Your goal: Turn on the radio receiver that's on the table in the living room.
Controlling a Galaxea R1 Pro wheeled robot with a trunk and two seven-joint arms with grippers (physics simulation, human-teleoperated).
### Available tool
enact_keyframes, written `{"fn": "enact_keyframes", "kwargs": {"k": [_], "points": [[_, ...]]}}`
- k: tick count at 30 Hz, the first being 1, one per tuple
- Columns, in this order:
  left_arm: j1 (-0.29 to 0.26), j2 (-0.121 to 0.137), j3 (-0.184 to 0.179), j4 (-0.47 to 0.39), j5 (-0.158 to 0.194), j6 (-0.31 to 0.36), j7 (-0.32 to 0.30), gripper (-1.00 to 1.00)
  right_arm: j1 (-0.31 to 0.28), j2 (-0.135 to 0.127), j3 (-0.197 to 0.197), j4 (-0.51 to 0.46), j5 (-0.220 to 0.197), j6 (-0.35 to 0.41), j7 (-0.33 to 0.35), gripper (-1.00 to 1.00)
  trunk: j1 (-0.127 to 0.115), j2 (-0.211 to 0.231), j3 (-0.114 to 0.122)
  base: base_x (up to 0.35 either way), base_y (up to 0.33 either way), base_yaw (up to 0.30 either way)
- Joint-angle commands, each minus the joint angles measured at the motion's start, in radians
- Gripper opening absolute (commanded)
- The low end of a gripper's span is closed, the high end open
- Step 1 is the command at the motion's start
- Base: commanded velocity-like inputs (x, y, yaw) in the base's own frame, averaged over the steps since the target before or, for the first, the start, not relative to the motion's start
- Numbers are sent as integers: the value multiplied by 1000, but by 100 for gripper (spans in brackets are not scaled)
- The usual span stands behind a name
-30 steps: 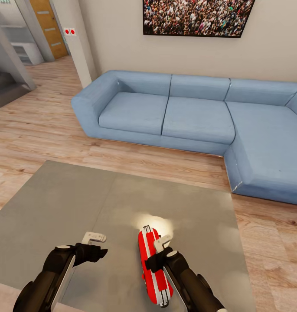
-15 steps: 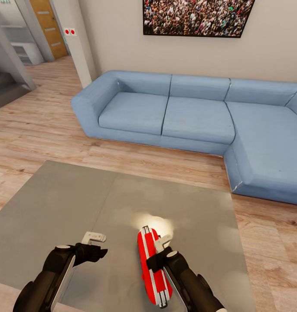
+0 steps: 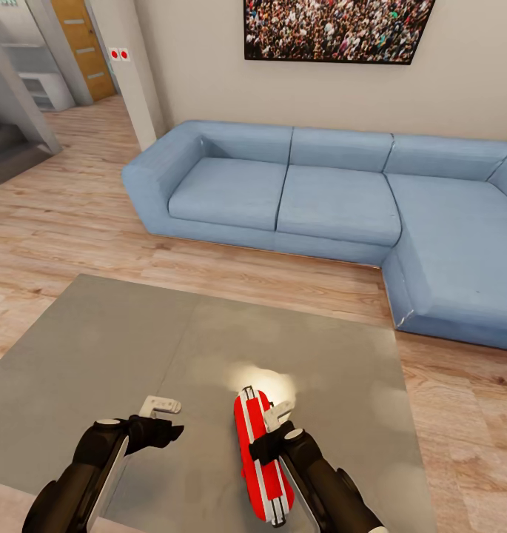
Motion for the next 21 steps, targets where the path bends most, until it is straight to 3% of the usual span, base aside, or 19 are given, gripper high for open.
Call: {"fn": "enact_keyframes", "kwargs": {"k": [1, 4, 5, 8, 11, 21], "points": [[0, 0, 0, 0, 0, 0, 0, 100, 1, 0, 0, 2, -11, 0, 2, -100, 0, 0, 0, 0, 0, 0], [0, 0, 0, 0, 0, 0, 0, 100, 1, 0, 0, -8, -9, 9, 1, -100, 0, 0, 0, 0, 0, 0], [0, 0, 0, 0, 0, 0, 0, 100, 1, 0, 4, -298, -8, 181, 7, -100, 0, 0, 0, 0, 0, 0], [0, 0, 0, 0, 0, 0, 0, 100, 2, 0, 7, -472, -8, 314, 7, -100, 0, 0, 0, 0, 0, 0], [0, 0, 0, 0, 0, 0, 0, 100, 2, 0, 8, -546, -8, 386, 7, -100, 0, 0, 0, 0, 0, 0], [0, 0, 0, 0, 0, 0, 0, 100, 2, 0, 8, -597, -7, 386, 7, -100, 0, 0, 0, 0, 0, 0]]}}
